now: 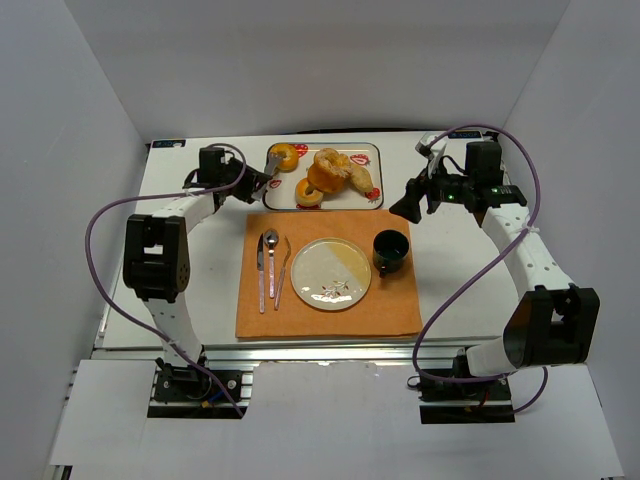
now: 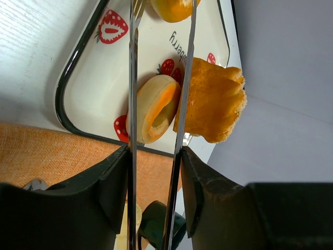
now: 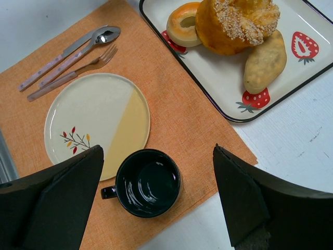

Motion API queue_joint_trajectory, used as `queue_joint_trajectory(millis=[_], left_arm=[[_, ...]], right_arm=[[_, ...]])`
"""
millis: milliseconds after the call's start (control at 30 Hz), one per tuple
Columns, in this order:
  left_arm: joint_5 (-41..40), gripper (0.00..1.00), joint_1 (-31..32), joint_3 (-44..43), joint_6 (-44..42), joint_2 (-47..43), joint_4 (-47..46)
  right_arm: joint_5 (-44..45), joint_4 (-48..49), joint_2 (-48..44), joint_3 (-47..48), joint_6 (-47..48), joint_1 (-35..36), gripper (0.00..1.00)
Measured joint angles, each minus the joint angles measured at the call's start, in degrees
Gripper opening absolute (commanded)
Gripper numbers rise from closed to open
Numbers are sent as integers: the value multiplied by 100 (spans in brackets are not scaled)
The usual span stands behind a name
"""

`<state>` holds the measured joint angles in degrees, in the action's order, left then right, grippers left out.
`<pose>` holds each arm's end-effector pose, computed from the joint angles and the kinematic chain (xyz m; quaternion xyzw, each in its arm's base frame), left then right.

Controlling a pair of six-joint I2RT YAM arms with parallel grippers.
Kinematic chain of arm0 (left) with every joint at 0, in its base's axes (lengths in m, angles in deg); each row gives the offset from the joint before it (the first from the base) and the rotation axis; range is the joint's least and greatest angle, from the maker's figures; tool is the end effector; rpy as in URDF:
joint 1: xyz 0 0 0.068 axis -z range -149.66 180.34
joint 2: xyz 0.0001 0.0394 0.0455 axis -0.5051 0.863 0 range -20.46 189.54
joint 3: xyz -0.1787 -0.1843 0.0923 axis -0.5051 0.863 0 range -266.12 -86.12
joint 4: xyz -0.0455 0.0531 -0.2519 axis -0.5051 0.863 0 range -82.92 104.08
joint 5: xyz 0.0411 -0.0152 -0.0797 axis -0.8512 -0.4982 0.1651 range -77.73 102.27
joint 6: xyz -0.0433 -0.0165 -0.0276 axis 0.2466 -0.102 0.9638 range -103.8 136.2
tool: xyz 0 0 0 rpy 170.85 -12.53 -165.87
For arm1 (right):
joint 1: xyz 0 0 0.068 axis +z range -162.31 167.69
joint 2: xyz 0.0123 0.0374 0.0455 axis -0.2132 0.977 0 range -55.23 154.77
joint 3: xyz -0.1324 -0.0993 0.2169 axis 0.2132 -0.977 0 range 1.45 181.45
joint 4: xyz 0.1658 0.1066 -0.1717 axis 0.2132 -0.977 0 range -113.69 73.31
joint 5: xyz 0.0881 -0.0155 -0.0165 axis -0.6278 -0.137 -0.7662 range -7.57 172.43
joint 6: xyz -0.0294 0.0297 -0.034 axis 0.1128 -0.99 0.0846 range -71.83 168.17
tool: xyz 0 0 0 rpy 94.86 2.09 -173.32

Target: Place the bread

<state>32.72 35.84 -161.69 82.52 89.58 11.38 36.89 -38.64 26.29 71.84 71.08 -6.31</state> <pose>0.4270 -0.0535 0.2051 -0.3831 0.8041 -0.3792 0.2507 0.3116 0.0583 0.3323 -0.3810 0.7389 0.2719 0.4847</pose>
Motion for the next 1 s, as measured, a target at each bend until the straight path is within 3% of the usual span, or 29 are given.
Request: queue_joint_trajectory(millis=[333, 600, 800, 1000], left_arm=[[98, 51, 4, -236, 46, 376, -11], [133, 20, 13, -323, 70, 398, -72], [144, 3, 24, -153, -157, 186, -122], [278, 0, 26, 1091, -511, -1333, -501]], right_arm=[[-24, 0, -2, 0, 0, 0, 89], [-76, 0, -4, 0, -2, 0, 89], [-96, -24, -17, 0, 9, 0, 89], [-101, -87, -96, 0, 136, -4, 89]])
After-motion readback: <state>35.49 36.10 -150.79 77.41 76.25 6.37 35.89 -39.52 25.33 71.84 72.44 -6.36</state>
